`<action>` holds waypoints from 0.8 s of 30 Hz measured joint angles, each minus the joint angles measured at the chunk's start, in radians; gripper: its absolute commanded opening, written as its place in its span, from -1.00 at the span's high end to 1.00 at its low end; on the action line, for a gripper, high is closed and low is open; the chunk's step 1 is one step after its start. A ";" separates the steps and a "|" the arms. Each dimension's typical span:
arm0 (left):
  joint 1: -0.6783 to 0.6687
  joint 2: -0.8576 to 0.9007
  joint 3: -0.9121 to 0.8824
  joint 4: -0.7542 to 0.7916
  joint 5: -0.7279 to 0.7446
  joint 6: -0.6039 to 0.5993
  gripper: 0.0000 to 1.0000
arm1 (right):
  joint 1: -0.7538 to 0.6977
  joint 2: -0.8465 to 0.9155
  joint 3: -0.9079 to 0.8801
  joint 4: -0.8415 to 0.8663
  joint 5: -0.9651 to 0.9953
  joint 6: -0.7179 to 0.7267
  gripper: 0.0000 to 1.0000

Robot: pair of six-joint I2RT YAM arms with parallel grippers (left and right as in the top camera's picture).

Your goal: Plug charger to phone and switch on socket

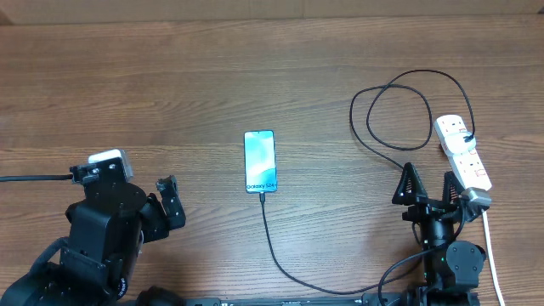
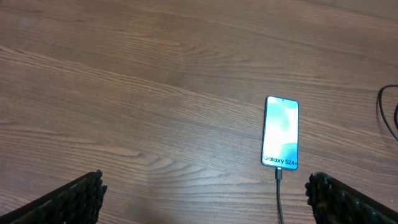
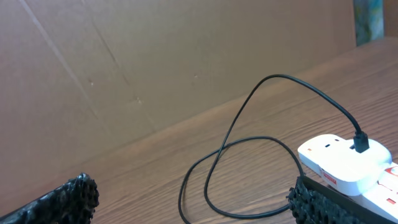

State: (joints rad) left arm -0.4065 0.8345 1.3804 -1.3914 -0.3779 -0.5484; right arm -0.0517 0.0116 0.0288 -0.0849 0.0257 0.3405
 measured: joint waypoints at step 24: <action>0.000 0.000 0.000 0.000 0.000 0.000 -0.99 | 0.000 0.000 -0.010 0.002 0.000 0.000 -1.00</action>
State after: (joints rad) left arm -0.4065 0.8345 1.3804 -1.3914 -0.3779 -0.5484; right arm -0.0517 0.0120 0.0185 -0.0830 0.0254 0.3405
